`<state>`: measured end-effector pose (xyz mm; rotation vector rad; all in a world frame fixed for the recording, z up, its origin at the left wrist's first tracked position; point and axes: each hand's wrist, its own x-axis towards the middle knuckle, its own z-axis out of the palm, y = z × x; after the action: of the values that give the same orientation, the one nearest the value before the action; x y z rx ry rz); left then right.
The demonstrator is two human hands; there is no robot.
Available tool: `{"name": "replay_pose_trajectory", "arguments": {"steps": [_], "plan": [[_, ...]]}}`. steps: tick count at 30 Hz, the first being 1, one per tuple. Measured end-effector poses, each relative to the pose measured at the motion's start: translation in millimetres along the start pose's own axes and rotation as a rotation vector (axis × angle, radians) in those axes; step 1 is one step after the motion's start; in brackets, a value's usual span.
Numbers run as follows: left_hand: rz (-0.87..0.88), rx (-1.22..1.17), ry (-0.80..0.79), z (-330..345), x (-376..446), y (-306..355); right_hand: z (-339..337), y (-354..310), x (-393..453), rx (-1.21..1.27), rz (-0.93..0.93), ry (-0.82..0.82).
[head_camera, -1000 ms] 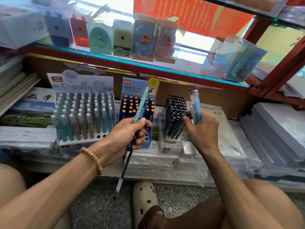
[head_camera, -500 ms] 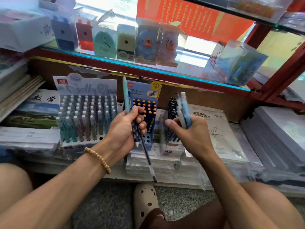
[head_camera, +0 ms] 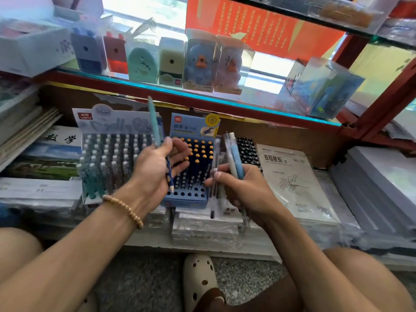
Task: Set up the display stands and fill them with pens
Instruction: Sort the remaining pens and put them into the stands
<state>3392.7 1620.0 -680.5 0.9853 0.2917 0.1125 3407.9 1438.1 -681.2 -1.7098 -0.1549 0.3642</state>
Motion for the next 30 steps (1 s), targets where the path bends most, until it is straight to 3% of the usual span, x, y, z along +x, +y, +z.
{"name": "replay_pose_trajectory", "arguments": {"steps": [4, 10, 15, 22, 30], "plan": [[-0.158, 0.339, -0.149, 9, -16, -19, -3, 0, 4, 0.148, -0.03, 0.093], [-0.182, 0.562, -0.334, 15, -25, -28, -6, 0, 3, 0.153, -0.078, 0.222], [-0.222, 0.569, -0.355, 13, -26, -30, -17, -8, 5, 0.221, -0.14, 0.453], [-0.229, 0.653, -0.34, 10, -23, -40, -37, -13, 2, 0.229, -0.152, 0.523], [-0.306, 0.623, -0.306, 5, -16, -40, -71, -3, 3, -0.187, -0.286, 0.764]]}}
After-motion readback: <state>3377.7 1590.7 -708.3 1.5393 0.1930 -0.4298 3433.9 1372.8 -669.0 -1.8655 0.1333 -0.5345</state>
